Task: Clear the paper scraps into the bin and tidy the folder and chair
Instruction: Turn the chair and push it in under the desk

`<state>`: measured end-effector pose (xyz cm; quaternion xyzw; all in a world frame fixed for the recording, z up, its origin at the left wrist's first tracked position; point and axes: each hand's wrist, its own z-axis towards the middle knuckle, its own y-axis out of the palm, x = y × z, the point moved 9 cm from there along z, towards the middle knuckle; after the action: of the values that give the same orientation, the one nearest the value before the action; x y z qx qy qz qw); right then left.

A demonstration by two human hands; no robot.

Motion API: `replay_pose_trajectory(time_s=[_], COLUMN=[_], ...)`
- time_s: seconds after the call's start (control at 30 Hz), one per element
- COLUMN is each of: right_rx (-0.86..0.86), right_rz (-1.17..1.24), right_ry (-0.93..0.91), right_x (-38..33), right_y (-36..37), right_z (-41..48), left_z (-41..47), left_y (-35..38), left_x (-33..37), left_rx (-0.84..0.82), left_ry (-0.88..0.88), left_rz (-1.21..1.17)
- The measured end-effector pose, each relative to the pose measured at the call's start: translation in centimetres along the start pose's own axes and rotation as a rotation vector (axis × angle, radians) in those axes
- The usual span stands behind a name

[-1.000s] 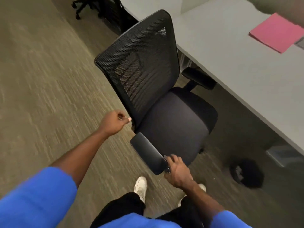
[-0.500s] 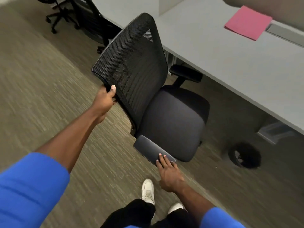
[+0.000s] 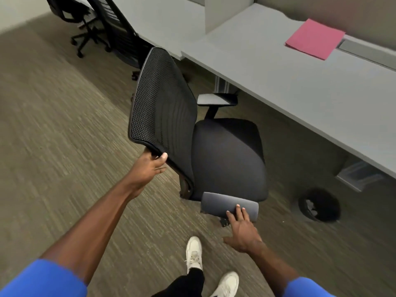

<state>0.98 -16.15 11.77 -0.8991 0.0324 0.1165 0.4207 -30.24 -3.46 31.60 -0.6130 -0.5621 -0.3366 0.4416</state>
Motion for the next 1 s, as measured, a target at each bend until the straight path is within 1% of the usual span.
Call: replay_pose_trajectory(time_s=[0.07, 0.13, 0.23, 0.33, 0.37, 0.43, 0.47, 0.53, 0.6, 0.77, 0.9, 1.0], right_rx=[0.010, 0.043, 0.127, 0.286, 0.357, 0.512, 0.588, 0.726, 0.819, 0.941, 1.053, 1.101], right_rz=[0.043, 0.105, 0.190, 0.300, 0.331, 0.375, 0.396, 0.432, 0.440, 0.417, 0.327, 0.274], right_ry=[0.025, 0.011, -0.109, -0.228, -0.259, -0.308, -0.323, -0.340, -0.341, -0.270, -0.138, -0.041], right_x=[0.8, 0.4, -2.8, -7.3, -8.7, -11.0, -11.9, -13.0, -13.6, -14.9, -14.7, -14.2], right_y=[-0.5, -1.3, -3.4, -6.8, -8.0, -10.5, -11.6, -13.7, -15.1, -17.3, -18.6, -19.3], right_z=[-0.4, -0.8, -1.7, -3.5, -4.4, -6.5, -7.7, -9.9, -11.7, -14.6, -15.7, -15.8], left_z=[-1.6, -2.8, -4.7, -6.3, -6.8, -7.2, -7.2, -7.0, -6.3, -3.5, -0.3, 2.2], left_y=[0.9, 1.4, 2.0, 1.7, 1.2, -0.8, -2.0, -4.2, -5.8, -7.7, -8.6, -9.7], left_x=[-1.1, -2.0, -2.4, -2.8, -2.9, -2.6, -2.3, -1.3, -0.3, 1.6, 2.6, 3.7], left_rx=[-0.004, -0.018, -0.119, -0.218, -0.223, -0.156, -0.098, 0.020, 0.097, 0.157, 0.219, 0.241], left_ry=[-0.041, -0.081, -0.112, -0.150, -0.166, -0.178, -0.169, -0.124, -0.081, -0.064, -0.058, -0.023], left_rz=[-0.008, -0.004, 0.066, 0.255, 0.328, 0.417, 0.402, 0.292, 0.181, 0.039, -0.082, -0.116])
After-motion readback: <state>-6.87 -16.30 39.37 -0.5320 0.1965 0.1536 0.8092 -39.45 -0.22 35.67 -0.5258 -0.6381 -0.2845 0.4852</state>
